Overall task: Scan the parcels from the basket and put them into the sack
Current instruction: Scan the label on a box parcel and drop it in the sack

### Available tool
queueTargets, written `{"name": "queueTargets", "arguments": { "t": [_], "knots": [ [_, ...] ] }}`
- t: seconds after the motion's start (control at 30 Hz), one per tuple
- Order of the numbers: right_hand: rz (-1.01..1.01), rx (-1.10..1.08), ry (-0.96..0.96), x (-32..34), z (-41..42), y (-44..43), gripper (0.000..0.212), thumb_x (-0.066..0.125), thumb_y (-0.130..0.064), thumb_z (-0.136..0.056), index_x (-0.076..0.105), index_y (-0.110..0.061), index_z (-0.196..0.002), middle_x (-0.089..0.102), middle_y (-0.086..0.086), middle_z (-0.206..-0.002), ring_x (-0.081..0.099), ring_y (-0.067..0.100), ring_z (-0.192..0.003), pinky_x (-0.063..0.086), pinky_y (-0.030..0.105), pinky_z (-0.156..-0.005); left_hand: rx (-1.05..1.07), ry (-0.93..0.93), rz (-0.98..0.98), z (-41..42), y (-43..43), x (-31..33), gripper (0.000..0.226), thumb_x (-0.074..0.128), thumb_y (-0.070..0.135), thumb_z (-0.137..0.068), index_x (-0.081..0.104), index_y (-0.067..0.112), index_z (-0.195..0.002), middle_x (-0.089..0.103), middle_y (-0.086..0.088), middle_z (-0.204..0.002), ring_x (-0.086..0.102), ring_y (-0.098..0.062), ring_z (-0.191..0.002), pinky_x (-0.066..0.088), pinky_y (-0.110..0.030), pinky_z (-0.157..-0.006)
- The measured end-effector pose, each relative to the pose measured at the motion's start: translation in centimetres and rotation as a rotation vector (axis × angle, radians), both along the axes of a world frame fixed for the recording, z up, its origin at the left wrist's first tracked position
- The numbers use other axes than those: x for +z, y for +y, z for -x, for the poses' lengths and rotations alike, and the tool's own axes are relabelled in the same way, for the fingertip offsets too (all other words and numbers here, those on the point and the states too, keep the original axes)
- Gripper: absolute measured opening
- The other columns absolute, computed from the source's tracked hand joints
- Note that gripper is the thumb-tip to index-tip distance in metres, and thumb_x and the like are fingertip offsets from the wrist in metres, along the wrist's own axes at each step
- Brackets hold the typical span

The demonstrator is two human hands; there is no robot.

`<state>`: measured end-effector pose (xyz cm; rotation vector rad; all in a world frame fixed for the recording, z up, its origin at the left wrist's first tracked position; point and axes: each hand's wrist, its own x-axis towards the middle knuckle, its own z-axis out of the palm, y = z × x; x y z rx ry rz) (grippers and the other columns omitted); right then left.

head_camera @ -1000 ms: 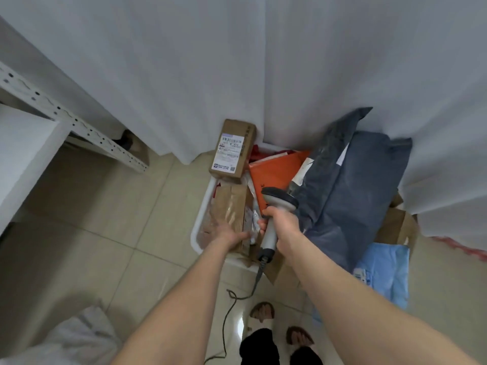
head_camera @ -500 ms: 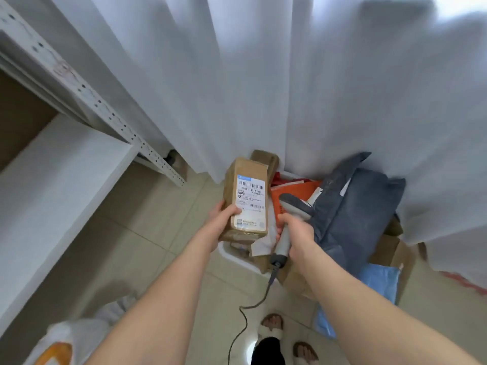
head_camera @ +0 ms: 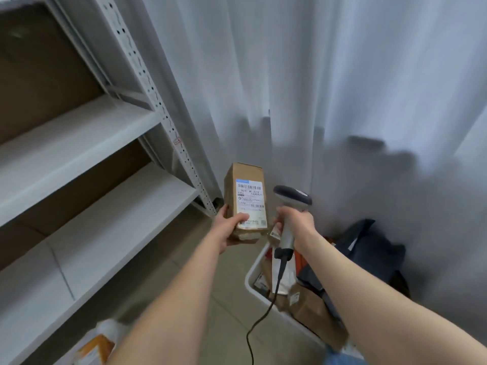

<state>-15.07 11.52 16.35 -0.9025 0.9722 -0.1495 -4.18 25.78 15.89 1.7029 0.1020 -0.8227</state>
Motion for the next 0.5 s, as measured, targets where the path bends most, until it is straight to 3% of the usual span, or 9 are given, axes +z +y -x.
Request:
{"name": "queueTargets", "arguments": {
  "t": [0.1, 0.2, 0.33, 0.5],
  "knots": [
    [0.029, 0.151, -0.071, 2.8, 0.7, 1.7, 0.008, 0.061, -0.006, -0.088, 0.059, 0.000, -0.094, 0.059, 0.009, -0.056, 0.052, 0.014, -0.039, 0.047, 0.023, -0.043, 0.086, -0.067, 0.016, 0.3, 2.6, 1.8, 0.070, 0.071, 0.010, -0.081, 0.040, 0.032, -0.140, 0.063, 0.000, -0.111, 0.065, -0.024, -0.094, 0.059, -0.041, -0.064],
    [0.070, 0.303, -0.089, 4.8, 1.2, 3.6, 0.010, 0.061, -0.011, -0.087, 0.058, -0.003, -0.093, 0.060, 0.006, -0.055, 0.053, 0.014, -0.041, 0.047, 0.024, -0.046, 0.125, -0.104, 0.031, 0.0, 5.0, 2.7, 0.071, 0.070, 0.011, -0.082, 0.039, 0.032, -0.141, 0.062, -0.003, -0.122, 0.064, -0.025, -0.098, 0.059, -0.044, -0.068],
    [0.123, 0.390, -0.082, 6.4, 0.8, 6.4, 0.009, 0.059, -0.009, -0.086, 0.058, -0.003, -0.092, 0.059, 0.006, -0.055, 0.051, 0.015, -0.042, 0.046, 0.025, -0.045, 0.160, -0.123, 0.047, -1.0, 8.3, 3.4, 0.067, 0.070, 0.010, -0.081, 0.044, 0.033, -0.138, 0.063, -0.004, -0.121, 0.065, -0.025, -0.098, 0.056, -0.055, -0.080],
    [0.164, 0.475, -0.078, 7.6, -0.1, 10.4, 0.012, 0.057, -0.010, -0.083, 0.059, -0.002, -0.093, 0.059, 0.005, -0.055, 0.051, 0.014, -0.043, 0.046, 0.025, -0.045, 0.184, -0.119, 0.072, -2.2, 12.3, 4.1, 0.062, 0.069, 0.011, -0.082, 0.046, 0.031, -0.136, 0.065, -0.002, -0.114, 0.066, -0.021, -0.089, 0.058, -0.050, -0.074]
  ]
}}
